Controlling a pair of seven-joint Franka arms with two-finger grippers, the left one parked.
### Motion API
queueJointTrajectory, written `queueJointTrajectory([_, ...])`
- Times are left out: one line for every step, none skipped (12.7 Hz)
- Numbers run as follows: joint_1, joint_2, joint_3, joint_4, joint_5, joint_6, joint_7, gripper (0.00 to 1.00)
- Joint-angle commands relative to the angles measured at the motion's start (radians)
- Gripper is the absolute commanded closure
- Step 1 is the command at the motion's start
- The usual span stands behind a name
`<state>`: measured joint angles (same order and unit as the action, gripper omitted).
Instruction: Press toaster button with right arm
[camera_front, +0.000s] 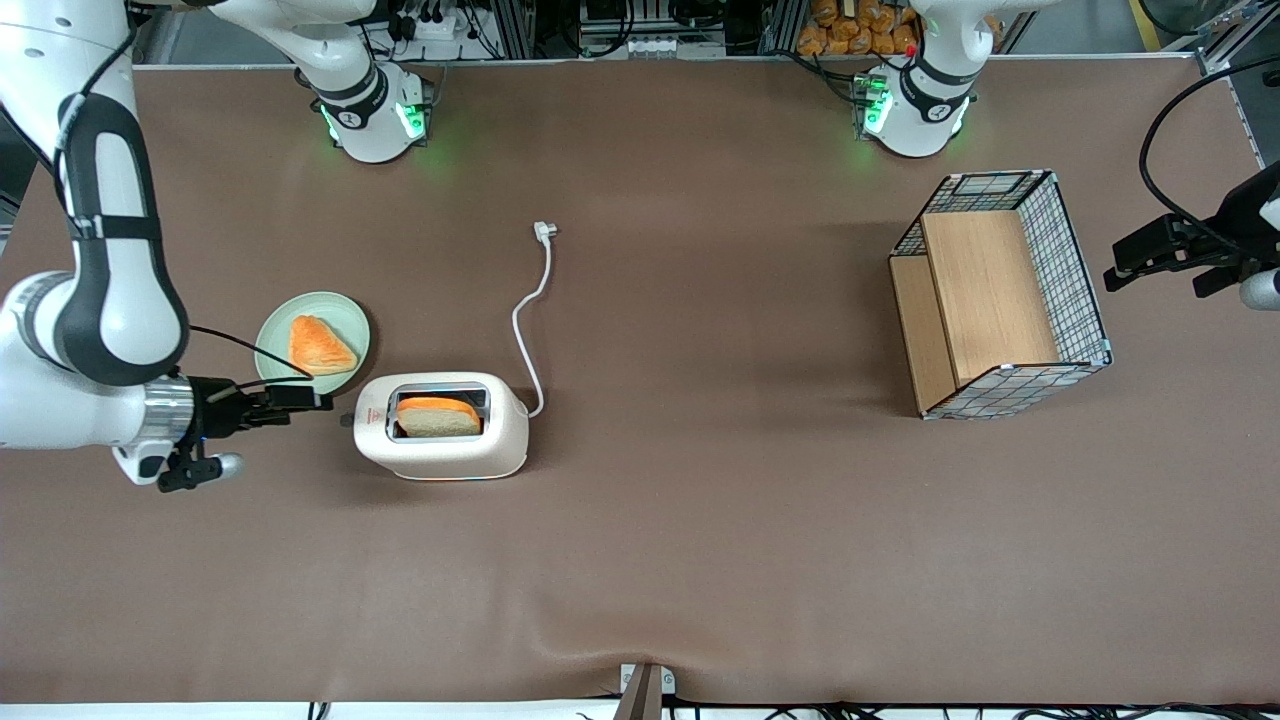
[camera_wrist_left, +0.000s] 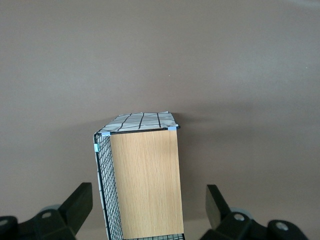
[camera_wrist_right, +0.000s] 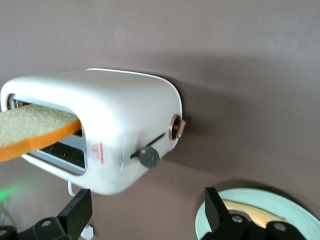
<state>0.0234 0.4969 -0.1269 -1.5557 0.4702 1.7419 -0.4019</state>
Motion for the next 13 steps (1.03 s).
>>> queueJointTrajectory([-0.005,-0.063,-0.005,0.014,-0.07,-0.05,0.04,0.0])
queueJointTrajectory([-0.005,-0.089,-0.005,0.014,-0.105,-0.068,0.055,0.0])
queueJointTrajectory([-0.003,-0.118,-0.005,0.014,-0.137,-0.082,0.066,0.0])
queueJointTrajectory([-0.002,-0.142,-0.005,0.014,-0.168,-0.094,0.078,0.0])
queueJointTrajectory([0.0,-0.173,-0.005,0.014,-0.203,-0.101,0.087,0.0])
queueJointTrajectory([0.0,-0.208,-0.005,0.014,-0.241,-0.114,0.092,0.0])
queueJointTrajectory([0.001,-0.239,-0.005,0.014,-0.27,-0.119,0.095,0.0])
queueJointTrajectory([0.003,-0.265,-0.002,0.016,-0.301,-0.121,0.124,0.0])
queueJointTrajectory([0.015,-0.279,-0.002,0.026,-0.333,-0.142,0.153,0.0])
queueJointTrajectory([0.021,-0.282,-0.002,0.055,-0.353,-0.18,0.175,0.0])
queueJointTrajectory([0.02,-0.281,-0.003,0.081,-0.364,-0.208,0.196,0.0])
queueJointTrajectory([0.018,-0.281,-0.006,0.094,-0.39,-0.228,0.245,0.0])
queueJointTrajectory([0.013,-0.284,-0.008,0.101,-0.404,-0.251,0.3,0.0])
